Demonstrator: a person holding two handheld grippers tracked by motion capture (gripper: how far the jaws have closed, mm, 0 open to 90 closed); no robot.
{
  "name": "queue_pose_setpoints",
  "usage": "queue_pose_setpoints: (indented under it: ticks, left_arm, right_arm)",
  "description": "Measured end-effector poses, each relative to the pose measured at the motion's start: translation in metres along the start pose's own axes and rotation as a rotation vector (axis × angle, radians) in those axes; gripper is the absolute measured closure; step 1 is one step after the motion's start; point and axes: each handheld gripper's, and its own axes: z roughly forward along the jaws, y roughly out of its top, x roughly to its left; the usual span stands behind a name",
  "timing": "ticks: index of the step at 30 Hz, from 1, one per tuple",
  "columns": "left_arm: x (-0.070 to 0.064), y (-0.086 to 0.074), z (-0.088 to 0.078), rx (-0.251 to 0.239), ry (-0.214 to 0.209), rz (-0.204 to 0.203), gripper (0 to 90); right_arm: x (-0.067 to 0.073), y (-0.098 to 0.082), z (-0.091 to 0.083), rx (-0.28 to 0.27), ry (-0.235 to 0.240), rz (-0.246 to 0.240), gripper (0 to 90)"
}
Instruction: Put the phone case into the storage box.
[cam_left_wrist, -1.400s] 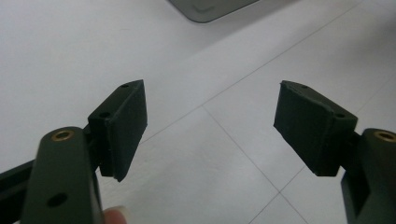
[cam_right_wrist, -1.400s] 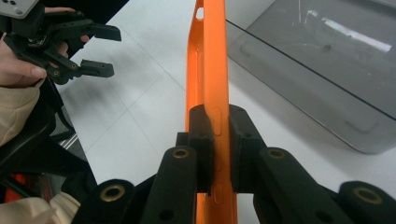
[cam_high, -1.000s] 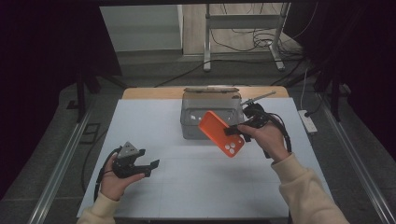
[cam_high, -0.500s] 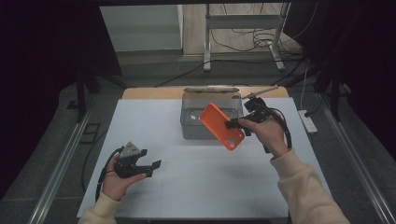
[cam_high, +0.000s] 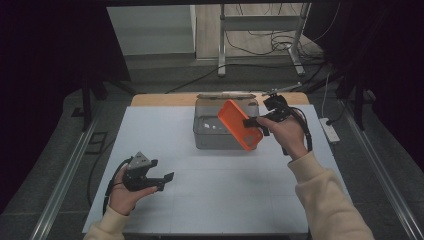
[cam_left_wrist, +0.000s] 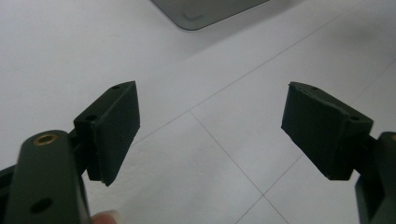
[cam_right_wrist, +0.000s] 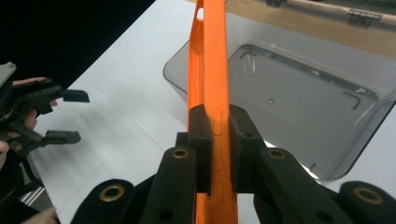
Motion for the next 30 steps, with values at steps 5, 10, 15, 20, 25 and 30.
queue_pose_setpoints:
  ticks: [5, 10, 15, 20, 25, 30]
  left_arm:
    - [0.000, 0.000, 0.000, -0.003, -0.001, 0.006, 17.8]
    - [0.000, 0.000, -0.001, -0.006, 0.002, 0.002, 17.8]
    - [-0.002, 0.000, 0.000, -0.001, -0.001, 0.010, 17.8]
    - [-0.002, 0.000, 0.001, 0.000, -0.003, 0.020, 17.9]
    - [-0.002, 0.000, 0.002, 0.000, -0.006, 0.025, 18.0]
    - [-0.001, -0.001, 0.002, 0.002, -0.006, 0.029, 18.2]
  right_arm:
    - [-0.001, 0.005, 0.001, -0.010, -0.017, 0.008, 81.1]
    - [0.000, 0.009, 0.000, -0.014, -0.040, 0.019, 81.2]
    - [-0.001, 0.013, -0.002, -0.018, -0.076, 0.032, 81.4]
    - [-0.004, 0.017, -0.002, -0.009, -0.113, 0.045, 82.1]
    - [-0.008, 0.022, 0.001, 0.000, -0.140, 0.057, 82.4]
    - [-0.012, 0.029, 0.006, 0.000, -0.166, 0.083, 82.4]
